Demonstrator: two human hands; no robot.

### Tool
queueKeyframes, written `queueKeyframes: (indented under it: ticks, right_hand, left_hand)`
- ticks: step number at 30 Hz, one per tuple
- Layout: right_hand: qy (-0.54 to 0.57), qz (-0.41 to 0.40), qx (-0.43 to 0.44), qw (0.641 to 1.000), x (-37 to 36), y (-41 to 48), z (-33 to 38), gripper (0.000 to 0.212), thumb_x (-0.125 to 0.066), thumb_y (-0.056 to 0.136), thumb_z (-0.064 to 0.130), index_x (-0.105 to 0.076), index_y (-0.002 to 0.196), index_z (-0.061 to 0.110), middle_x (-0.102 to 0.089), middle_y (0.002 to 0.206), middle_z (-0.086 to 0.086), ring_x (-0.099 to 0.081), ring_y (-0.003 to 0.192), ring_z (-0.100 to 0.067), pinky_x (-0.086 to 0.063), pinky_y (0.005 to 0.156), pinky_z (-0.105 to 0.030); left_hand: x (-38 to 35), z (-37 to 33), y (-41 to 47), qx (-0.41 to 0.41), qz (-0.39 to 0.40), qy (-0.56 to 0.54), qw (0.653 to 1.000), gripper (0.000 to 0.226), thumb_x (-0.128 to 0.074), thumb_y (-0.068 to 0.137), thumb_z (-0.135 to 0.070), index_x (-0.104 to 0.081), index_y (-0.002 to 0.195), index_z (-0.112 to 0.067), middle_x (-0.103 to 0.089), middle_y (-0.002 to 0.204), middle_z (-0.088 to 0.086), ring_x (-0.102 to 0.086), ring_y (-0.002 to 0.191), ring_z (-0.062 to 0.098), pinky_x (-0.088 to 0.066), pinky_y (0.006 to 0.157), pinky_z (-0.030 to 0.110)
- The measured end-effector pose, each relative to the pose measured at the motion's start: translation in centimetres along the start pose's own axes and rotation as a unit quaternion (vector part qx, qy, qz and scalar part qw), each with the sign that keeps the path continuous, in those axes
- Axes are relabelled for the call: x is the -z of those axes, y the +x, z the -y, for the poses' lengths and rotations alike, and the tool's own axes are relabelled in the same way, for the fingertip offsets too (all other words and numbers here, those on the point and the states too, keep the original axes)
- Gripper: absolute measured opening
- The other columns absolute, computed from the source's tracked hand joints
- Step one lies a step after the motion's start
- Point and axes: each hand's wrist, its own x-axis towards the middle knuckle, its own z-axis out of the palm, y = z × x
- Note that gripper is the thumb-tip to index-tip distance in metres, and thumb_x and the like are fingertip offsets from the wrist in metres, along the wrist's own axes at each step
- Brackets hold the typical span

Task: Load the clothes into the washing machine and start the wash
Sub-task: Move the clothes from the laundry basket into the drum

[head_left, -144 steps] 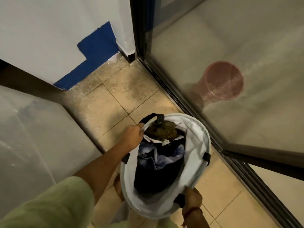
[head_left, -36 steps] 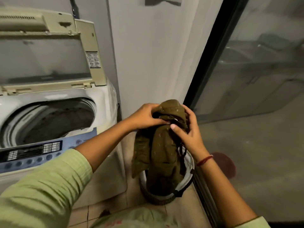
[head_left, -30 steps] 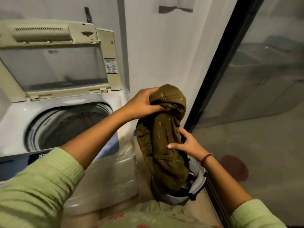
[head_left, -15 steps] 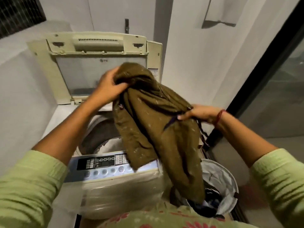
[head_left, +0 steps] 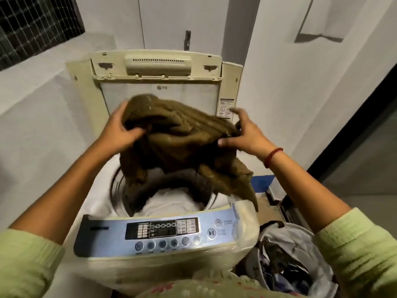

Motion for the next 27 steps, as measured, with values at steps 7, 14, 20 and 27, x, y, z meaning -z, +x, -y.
queueKeyframes:
  ticks: [7, 14, 20, 27]
  right_hand:
    - [-0.274, 0.313, -0.127, 0.9, -9.5, -4.0, -7.5, 0.042, -0.076, 0.073, 0.037, -0.066, 0.107, 0.016, -0.064, 0.115, -0.004, -0.059, 0.101, -0.023, -0.049, 0.092, -0.034]
    - [-0.354, 0.186, -0.194, 0.896, -8.0, -0.7, -9.6, 0.066, -0.073, 0.072, 0.047, -0.052, 0.129, 0.02, -0.022, 0.15, -0.013, -0.04, 0.127, -0.037, -0.035, 0.108, -0.049]
    - [-0.247, 0.098, -0.041, 0.963, -8.9, 0.2, -7.7, 0.023, -0.062, 0.081, 0.015, -0.062, 0.103, 0.016, -0.065, 0.103, -0.006, -0.061, 0.094, -0.024, -0.05, 0.082, -0.032]
    - [-0.047, -0.115, 0.096, 0.988, -9.7, 5.0, -3.9, 0.038, -0.066, 0.078, 0.016, -0.051, 0.113, 0.02, -0.056, 0.114, -0.003, -0.054, 0.102, -0.018, -0.048, 0.088, -0.029]
  left_hand:
    - [-4.6, 11.6, -7.4, 0.266, 0.487, 0.081, 0.828, 0.104, -0.07, 0.041, -0.082, -0.053, 0.127, -0.025, -0.061, 0.125, 0.006, -0.06, 0.113, 0.024, -0.049, 0.098, 0.032]
    - [-7.7, 12.9, -4.1, 0.326, 0.546, 0.125, 0.762, 0.048, -0.061, 0.074, -0.063, -0.066, 0.104, -0.026, -0.064, 0.105, -0.006, -0.06, 0.094, 0.011, -0.046, 0.092, 0.029]
    - [-7.9, 13.0, 0.3, 0.179, 0.484, 0.184, 0.837, 0.009, -0.071, 0.076, -0.032, -0.061, 0.075, -0.032, -0.063, 0.086, -0.006, -0.062, 0.091, 0.02, -0.05, 0.081, 0.031]
    - [-1.9, 9.2, 5.2, 0.045, 0.089, 0.246, 0.964, 0.057, -0.067, 0.084, -0.028, -0.041, 0.135, -0.028, -0.061, 0.11, -0.001, -0.058, 0.102, 0.017, -0.044, 0.089, 0.033]
